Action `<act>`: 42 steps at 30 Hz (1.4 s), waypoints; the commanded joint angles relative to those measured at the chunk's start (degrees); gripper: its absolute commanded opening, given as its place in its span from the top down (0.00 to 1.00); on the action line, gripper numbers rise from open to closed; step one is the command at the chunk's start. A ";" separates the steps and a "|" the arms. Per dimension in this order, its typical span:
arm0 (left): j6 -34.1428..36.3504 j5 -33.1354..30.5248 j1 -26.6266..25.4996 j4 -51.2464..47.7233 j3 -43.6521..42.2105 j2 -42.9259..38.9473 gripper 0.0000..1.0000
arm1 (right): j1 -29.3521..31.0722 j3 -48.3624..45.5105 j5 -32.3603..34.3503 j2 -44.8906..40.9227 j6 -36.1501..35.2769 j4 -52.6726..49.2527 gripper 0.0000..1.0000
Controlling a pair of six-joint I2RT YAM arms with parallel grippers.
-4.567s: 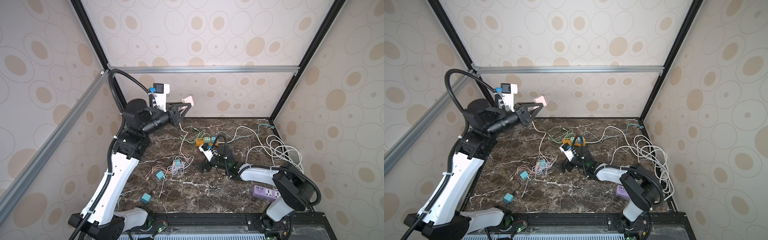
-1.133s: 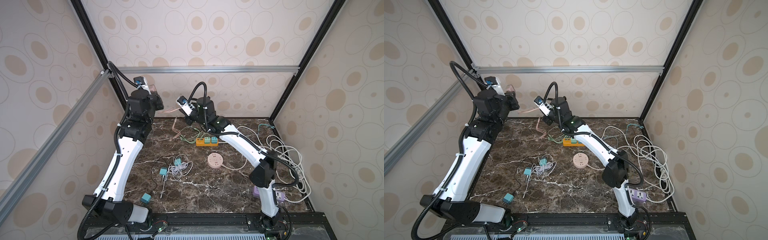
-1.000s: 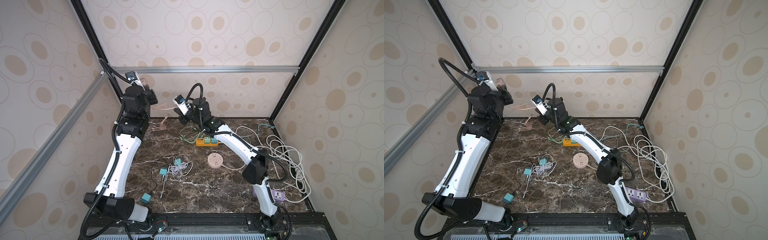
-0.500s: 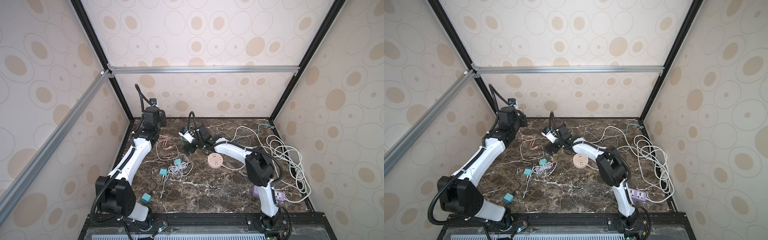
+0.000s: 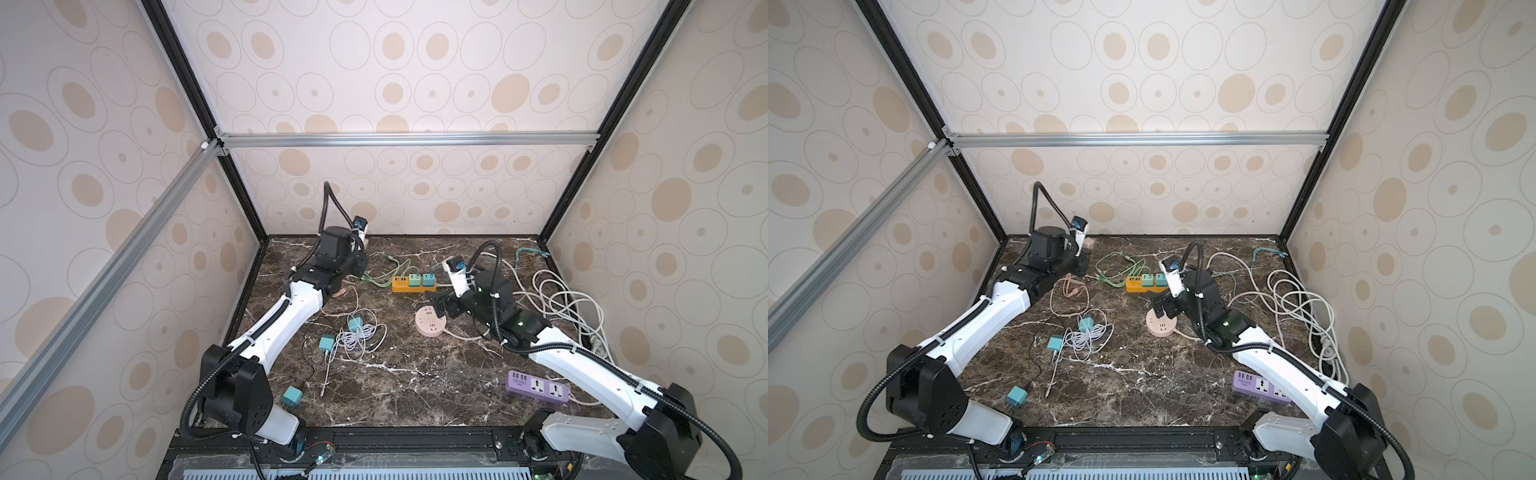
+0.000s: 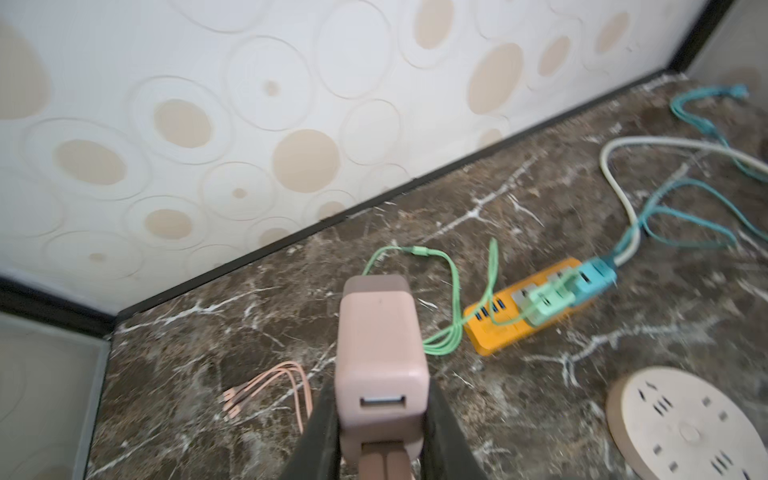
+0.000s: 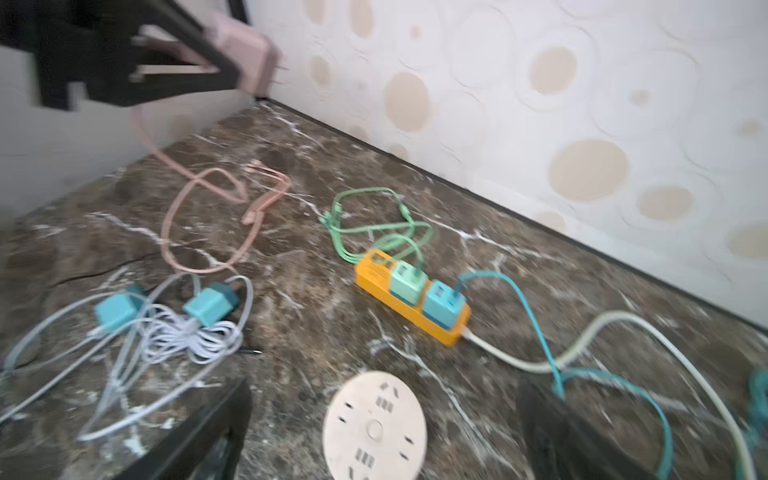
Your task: Insert the plug
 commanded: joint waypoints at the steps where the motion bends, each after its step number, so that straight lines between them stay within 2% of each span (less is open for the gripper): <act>1: 6.78 3.02 -3.65 -5.98 1.60 3.18 1.00 | -3.39 -3.81 9.27 -4.70 7.81 -2.10 0.00; 7: 8.21 7.06 -8.47 -9.67 4.66 9.69 1.00 | -6.01 -8.40 17.20 -9.85 11.87 -2.31 0.00; 13: 9.89 11.25 -12.28 -13.36 10.77 17.44 1.00 | -7.52 -9.69 15.47 -11.76 13.99 -4.04 0.00; 18: 13.27 15.74 -14.59 -20.99 17.70 23.47 1.00 | -10.41 -7.91 8.82 -11.56 14.16 -10.00 0.00; 21: 15.08 15.30 -15.57 -25.90 22.17 26.86 1.00 | -12.11 -6.65 5.48 -10.60 14.71 -13.16 0.00; 29: 21.86 12.28 -17.93 -34.30 32.35 33.13 1.00 | -16.44 -4.03 2.39 -7.70 18.60 -19.58 0.00; 32: 23.74 12.39 -18.52 -40.75 39.47 37.11 1.00 | -18.51 -4.51 -1.86 -6.88 19.71 -19.81 0.00; 37: 27.04 11.58 -19.16 -45.58 46.36 41.16 1.00 | -23.65 -5.37 -14.22 -2.35 23.67 -18.35 0.00; 42: 30.60 10.28 -19.78 -49.48 51.57 44.65 1.00 | -24.56 -5.19 -14.08 2.53 26.71 -17.63 0.00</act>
